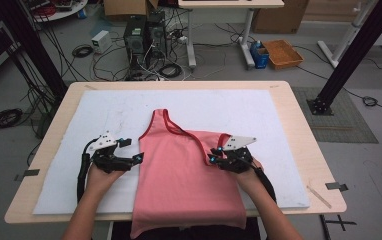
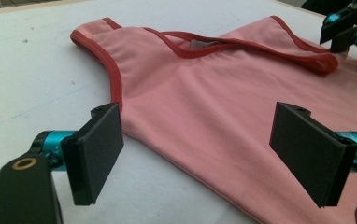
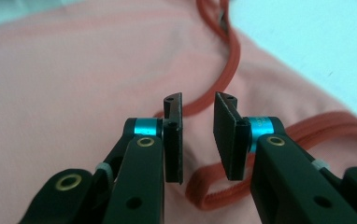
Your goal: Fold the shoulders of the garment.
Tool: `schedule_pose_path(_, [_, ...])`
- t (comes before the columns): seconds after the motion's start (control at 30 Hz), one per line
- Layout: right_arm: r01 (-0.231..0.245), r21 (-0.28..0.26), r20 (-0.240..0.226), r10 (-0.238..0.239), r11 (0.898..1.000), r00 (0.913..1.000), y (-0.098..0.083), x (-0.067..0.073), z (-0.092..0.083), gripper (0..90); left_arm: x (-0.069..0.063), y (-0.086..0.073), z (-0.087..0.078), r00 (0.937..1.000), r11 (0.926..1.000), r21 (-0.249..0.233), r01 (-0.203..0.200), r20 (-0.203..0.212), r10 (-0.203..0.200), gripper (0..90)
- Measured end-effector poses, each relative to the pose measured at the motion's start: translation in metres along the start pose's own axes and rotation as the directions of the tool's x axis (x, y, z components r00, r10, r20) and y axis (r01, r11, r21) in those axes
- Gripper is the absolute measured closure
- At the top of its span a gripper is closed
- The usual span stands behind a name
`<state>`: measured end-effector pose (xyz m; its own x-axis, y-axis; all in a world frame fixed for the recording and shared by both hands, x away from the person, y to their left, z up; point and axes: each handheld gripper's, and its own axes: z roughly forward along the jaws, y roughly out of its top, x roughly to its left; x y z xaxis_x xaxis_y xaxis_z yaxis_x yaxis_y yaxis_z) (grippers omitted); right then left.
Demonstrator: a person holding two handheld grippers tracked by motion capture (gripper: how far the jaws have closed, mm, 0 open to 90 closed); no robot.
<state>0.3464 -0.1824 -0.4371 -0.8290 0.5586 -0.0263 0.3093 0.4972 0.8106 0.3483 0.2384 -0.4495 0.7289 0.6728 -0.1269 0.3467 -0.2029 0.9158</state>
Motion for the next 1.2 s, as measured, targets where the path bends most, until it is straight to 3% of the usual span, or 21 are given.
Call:
schedule_pose_path(0.27, [0.050, 0.094, -0.034, -0.047, 0.994, 0.9983, -0.015, 0.008, 0.001, 76.0, 0.000, 0.000, 0.000, 1.0000, 1.0000, -0.001, -0.001, 0.000, 0.001, 17.6])
schedule_pose_path(0.5, [0.064, 0.100, -0.041, -0.060, 0.993, 0.9974, -0.013, 0.011, 0.000, 76.9, 0.000, 0.000, -0.001, 1.0000, 1.0000, 0.000, -0.001, 0.002, 0.001, 17.6])
schedule_pose_path(0.63, [0.050, 0.029, -0.020, -0.050, 0.998, 0.9986, -0.013, 0.004, -0.010, 59.1, 0.000, 0.000, 0.000, 1.0000, 1.0000, -0.004, 0.001, 0.002, -0.001, 17.6])
schedule_pose_path(0.67, [0.028, -0.011, 0.014, -0.028, 1.000, 0.9995, -0.013, 0.000, -0.014, 51.3, 0.000, 0.000, 0.000, 1.0000, 1.0000, -0.005, 0.004, 0.004, -0.004, 17.6])
schedule_pose_path(0.8, [-0.071, -0.082, 0.076, 0.077, 0.994, 0.9941, -0.017, -0.014, -0.028, 38.4, 0.001, 0.000, -0.001, 1.0000, 1.0000, -0.004, 0.007, 0.003, -0.007, 17.6])
schedule_pose_path(1.03, [-0.152, -0.122, 0.142, 0.169, 0.981, 0.9752, -0.035, -0.033, -0.053, 29.8, 0.001, 0.000, -0.001, 0.9999, 0.9998, -0.011, 0.016, 0.002, -0.016, 17.6])
schedule_pose_path(1.13, [-0.181, -0.144, 0.160, 0.203, 0.973, 0.9660, -0.045, -0.038, -0.061, 26.9, 0.002, 0.000, -0.001, 0.9999, 0.9998, -0.012, 0.017, 0.001, -0.017, 17.6])
schedule_pose_path(1.2, [-0.188, -0.157, 0.156, 0.213, 0.969, 0.9645, -0.051, -0.039, -0.064, 26.3, 0.002, 0.000, -0.002, 0.9998, 0.9997, -0.015, 0.019, 0.003, -0.019, 17.6])
